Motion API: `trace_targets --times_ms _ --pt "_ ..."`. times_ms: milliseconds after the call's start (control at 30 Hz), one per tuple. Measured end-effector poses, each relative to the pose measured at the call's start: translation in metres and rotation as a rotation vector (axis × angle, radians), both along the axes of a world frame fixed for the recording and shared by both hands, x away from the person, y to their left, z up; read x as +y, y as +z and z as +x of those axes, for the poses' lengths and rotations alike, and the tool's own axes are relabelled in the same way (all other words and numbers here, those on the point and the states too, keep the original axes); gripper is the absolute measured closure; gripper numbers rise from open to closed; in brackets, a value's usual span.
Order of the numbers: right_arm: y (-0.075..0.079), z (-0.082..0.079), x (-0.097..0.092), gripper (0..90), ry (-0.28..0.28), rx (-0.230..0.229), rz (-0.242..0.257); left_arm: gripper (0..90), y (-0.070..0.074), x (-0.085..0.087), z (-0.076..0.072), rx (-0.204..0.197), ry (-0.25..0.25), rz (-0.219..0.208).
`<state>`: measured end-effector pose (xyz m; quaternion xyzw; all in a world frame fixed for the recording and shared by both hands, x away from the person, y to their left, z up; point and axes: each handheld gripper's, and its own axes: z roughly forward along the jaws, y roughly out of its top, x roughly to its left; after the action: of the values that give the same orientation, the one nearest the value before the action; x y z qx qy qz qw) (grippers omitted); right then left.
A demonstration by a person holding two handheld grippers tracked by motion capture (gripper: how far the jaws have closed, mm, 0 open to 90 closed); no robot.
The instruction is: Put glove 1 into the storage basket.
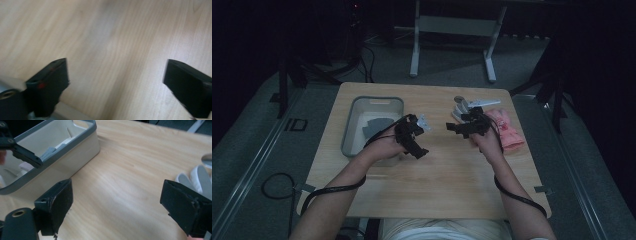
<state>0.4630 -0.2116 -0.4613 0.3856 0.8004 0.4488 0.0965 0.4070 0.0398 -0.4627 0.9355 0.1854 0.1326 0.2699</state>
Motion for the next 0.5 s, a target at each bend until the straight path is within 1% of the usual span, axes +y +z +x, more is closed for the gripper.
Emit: trace_targets --times_ms 33,67,133,167,200,233,300,367,400,433,467,500 --pt "0.000 0.000 -0.003 10.6 -0.016 -0.004 0.013 1.8 -0.001 -0.004 -0.001 0.001 0.002 0.006" --pt "0.000 -0.001 -0.006 10.6 -0.018 -0.004 0.014 1.7 -0.002 -0.006 -0.002 -0.008 0.005 0.011" --pt "0.000 -0.002 -0.011 11.2 -0.026 -0.022 0.007 1.7 -0.004 -0.012 -0.005 0.003 -0.007 -0.002" --pt "0.001 -0.002 -0.012 13.8 -0.029 -0.025 0.004 1.7 -0.006 -0.014 -0.006 -0.009 -0.004 0.006" --pt "0.001 -0.002 -0.012 13.8 -0.029 -0.025 0.004 1.7 -0.006 -0.014 -0.006 -0.009 -0.004 0.006" --pt "0.002 -0.001 -0.020 22.5 -0.055 -0.045 -0.010 1.7 -0.013 -0.022 -0.010 -0.062 -0.001 0.016" --pt "0.003 0.001 -0.027 29.4 -0.072 -0.051 -0.009 1.7 -0.017 -0.025 -0.014 -0.063 -0.010 0.006" --pt "0.004 0.002 -0.034 35.2 -0.095 -0.076 -0.029 1.7 -0.019 -0.027 -0.016 -0.068 -0.018 0.005" --pt "0.005 0.003 -0.036 38.4 -0.102 -0.082 -0.039 1.7 -0.024 -0.031 -0.022 -0.081 -0.026 -0.004" --pt "0.005 0.005 -0.040 40.5 -0.113 -0.089 -0.052 1.7 -0.026 -0.032 -0.024 -0.086 -0.036 -0.013" --pt "0.005 0.006 -0.043 42.5 -0.119 -0.081 -0.058 1.7 -0.028 -0.033 -0.027 -0.080 -0.038 -0.035" --pt "0.004 0.008 -0.046 45.6 -0.129 -0.080 -0.065 1.7 -0.031 -0.034 -0.029 -0.071 -0.038 -0.046"
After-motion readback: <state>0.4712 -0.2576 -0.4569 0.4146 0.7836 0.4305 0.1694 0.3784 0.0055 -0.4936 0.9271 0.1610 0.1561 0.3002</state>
